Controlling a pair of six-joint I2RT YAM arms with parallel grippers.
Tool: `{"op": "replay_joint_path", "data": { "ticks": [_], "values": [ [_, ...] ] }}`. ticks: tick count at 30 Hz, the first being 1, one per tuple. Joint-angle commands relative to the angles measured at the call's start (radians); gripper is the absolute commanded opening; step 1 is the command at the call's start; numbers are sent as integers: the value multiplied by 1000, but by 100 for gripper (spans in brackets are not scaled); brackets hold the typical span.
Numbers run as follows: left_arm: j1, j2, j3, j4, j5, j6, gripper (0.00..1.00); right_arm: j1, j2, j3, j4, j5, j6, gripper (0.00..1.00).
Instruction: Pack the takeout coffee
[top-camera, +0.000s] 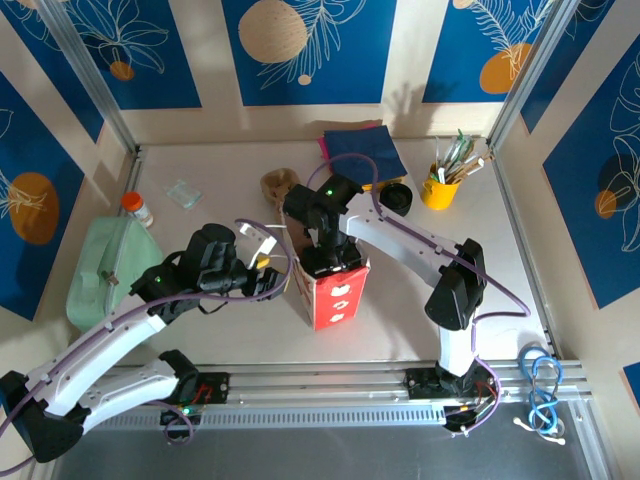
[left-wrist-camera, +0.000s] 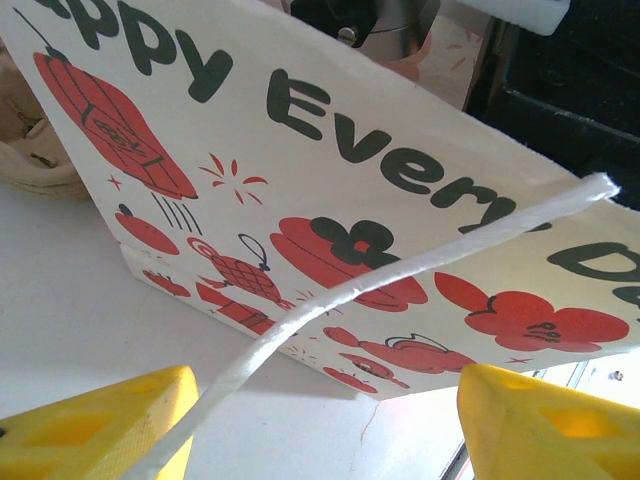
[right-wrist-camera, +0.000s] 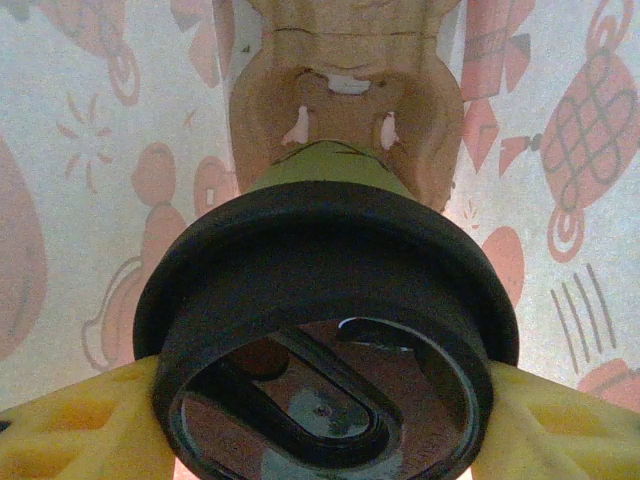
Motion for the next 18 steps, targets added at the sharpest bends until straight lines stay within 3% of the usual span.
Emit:
{"op": "replay_joint_path", "data": {
  "ticks": [1, 18],
  "values": [
    [-10, -10, -2, -2, -11, 9, 69, -7, -44, 10, -7, -23, -15, 52],
    [-10, -9, -7, -5, -16, 8, 69, -43, 5, 72, 14, -39, -34, 52]
  ]
}}
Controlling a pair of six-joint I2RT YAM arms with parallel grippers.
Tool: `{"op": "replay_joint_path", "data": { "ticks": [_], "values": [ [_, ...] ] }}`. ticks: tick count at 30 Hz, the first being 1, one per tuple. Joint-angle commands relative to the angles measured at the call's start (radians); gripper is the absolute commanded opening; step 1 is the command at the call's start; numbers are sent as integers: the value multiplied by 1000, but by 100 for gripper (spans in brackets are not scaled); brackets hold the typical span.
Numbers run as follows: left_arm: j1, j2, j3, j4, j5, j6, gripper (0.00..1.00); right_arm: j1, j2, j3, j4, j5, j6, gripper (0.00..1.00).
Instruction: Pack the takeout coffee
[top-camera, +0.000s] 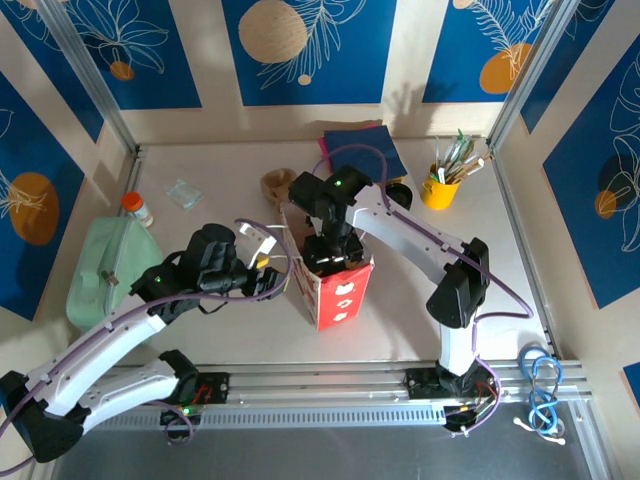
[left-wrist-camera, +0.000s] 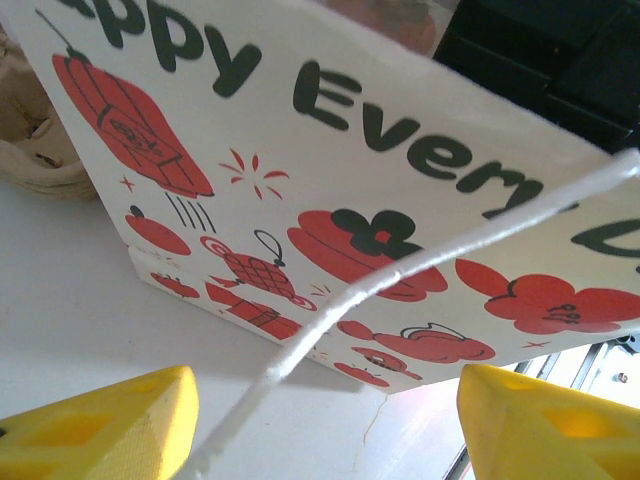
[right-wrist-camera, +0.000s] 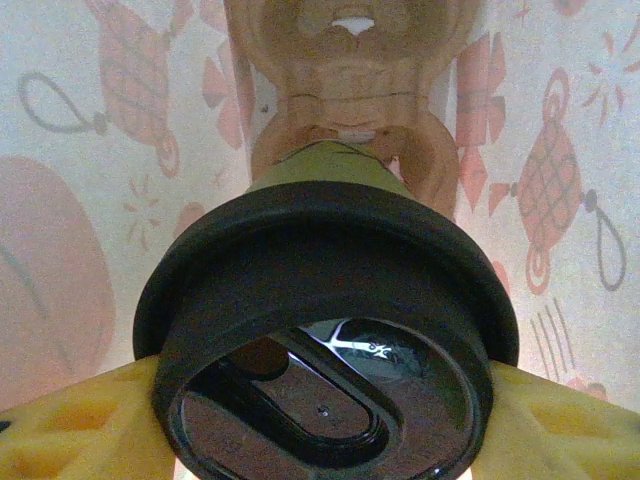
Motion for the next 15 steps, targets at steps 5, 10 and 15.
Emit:
{"op": "replay_joint_path", "data": {
  "ticks": [5, 10, 15],
  "values": [
    [-10, -6, -6, -2, -12, 10, 69, 4, 14, 41, -9, -32, -12, 52],
    [-9, 2, -5, 1, -10, 9, 69, 3, 13, 45, -12, -23, -12, 52],
    [-11, -2, -7, -2, -13, 8, 69, 3, 9, 49, -12, -17, -12, 52]
  ]
}}
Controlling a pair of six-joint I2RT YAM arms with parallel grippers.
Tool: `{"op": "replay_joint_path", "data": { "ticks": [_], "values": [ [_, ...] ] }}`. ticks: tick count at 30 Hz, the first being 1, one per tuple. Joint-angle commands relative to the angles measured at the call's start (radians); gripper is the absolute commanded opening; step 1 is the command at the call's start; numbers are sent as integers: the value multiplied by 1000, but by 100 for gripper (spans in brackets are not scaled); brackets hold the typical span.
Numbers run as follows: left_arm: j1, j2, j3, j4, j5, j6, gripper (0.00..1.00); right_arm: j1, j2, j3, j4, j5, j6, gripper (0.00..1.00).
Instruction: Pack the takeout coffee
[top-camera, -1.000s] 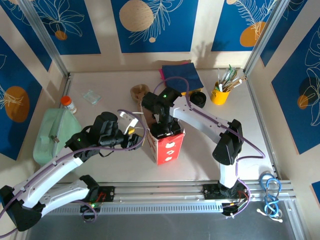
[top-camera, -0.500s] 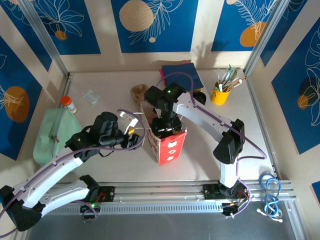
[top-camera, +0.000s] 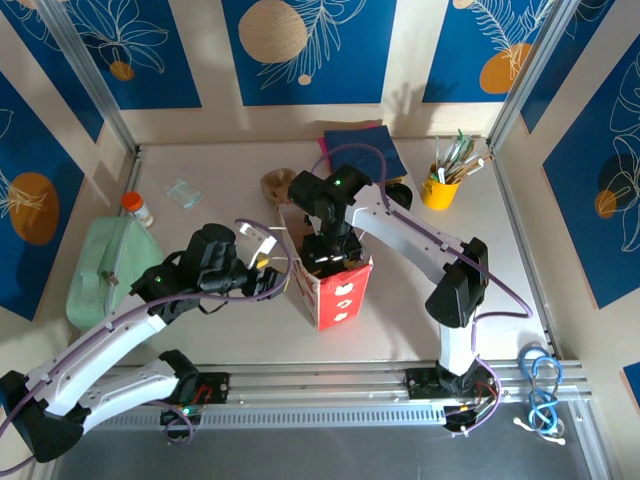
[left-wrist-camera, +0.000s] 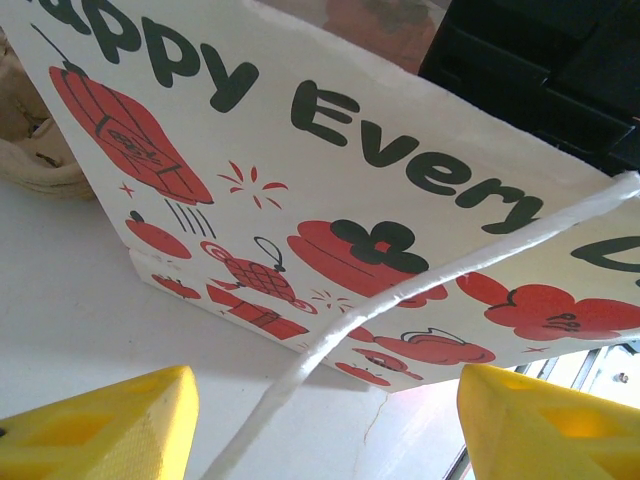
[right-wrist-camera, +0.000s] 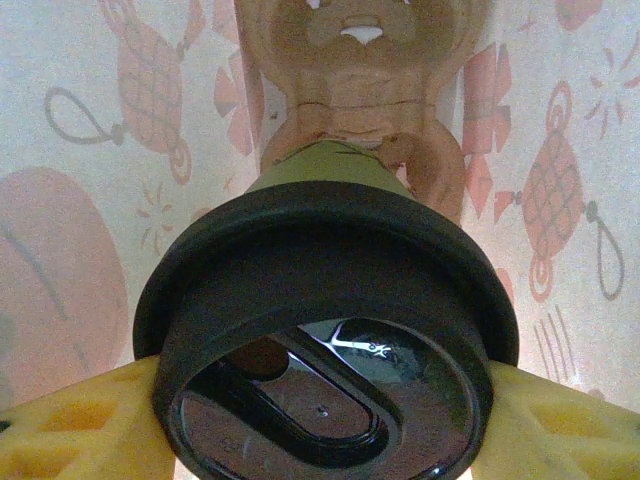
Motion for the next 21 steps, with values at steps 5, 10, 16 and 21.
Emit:
{"op": "replay_joint_path", "data": {
  "ticks": [5, 10, 16, 21],
  "values": [
    [-10, -2, -7, -2, -15, 7, 69, 2, 2, 50, -14, -10, -9, 52],
    [-10, -3, -5, -5, -17, 6, 69, -1, 2, 53, -13, -7, -9, 52],
    [-11, -2, -5, -8, -18, 4, 69, -11, 3, 46, 1, -15, -13, 52],
    [-10, -6, -7, -8, -20, 6, 69, -12, 14, 56, 9, -18, -19, 52]
  ]
}}
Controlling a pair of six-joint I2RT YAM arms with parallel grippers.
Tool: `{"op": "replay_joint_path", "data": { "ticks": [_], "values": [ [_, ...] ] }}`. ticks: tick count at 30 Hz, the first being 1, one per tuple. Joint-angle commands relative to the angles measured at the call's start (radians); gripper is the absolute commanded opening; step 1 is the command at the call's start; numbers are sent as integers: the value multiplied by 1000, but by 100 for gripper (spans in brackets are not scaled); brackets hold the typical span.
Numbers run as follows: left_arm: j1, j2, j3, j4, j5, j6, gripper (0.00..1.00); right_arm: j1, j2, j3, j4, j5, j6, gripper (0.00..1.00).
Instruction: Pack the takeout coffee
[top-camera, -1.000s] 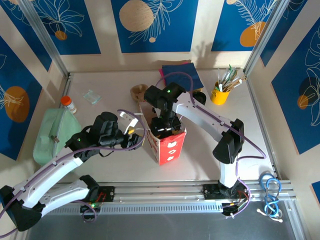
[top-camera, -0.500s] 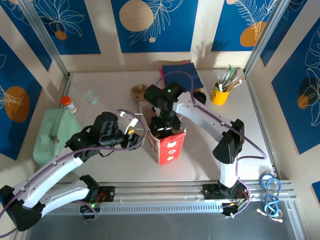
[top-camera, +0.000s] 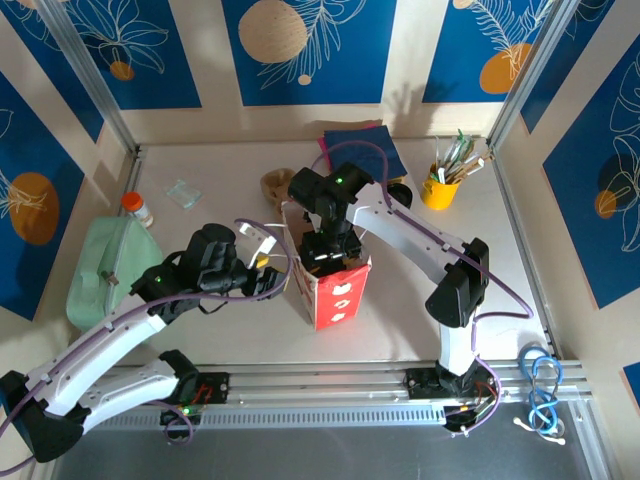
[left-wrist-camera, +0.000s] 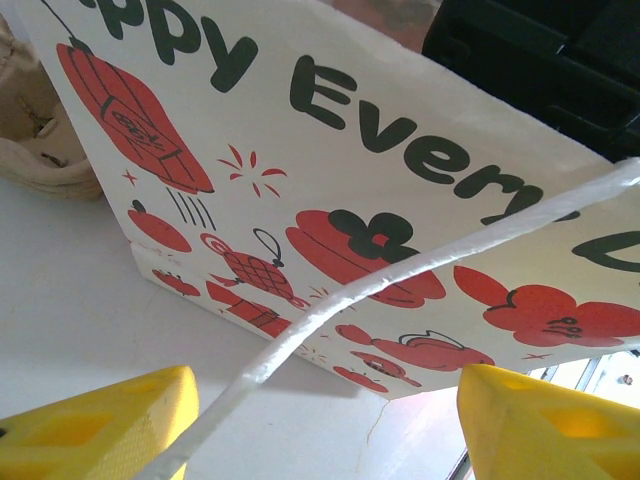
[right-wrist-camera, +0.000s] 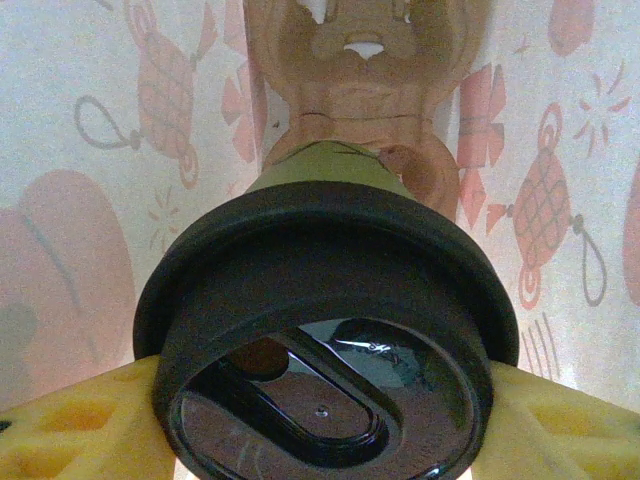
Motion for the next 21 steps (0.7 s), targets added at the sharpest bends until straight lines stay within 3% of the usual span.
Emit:
{"op": "replay_joint_path", "data": {
  "ticks": [1, 21],
  "values": [
    [-10, -6, -7, -7, -13, 6, 69, -5, 14, 34, 13, -19, -20, 52],
    [-10, 5, 1, -8, -13, 12, 69, 16, 16, 4, 54, 20, -7, 51]
  ]
}}
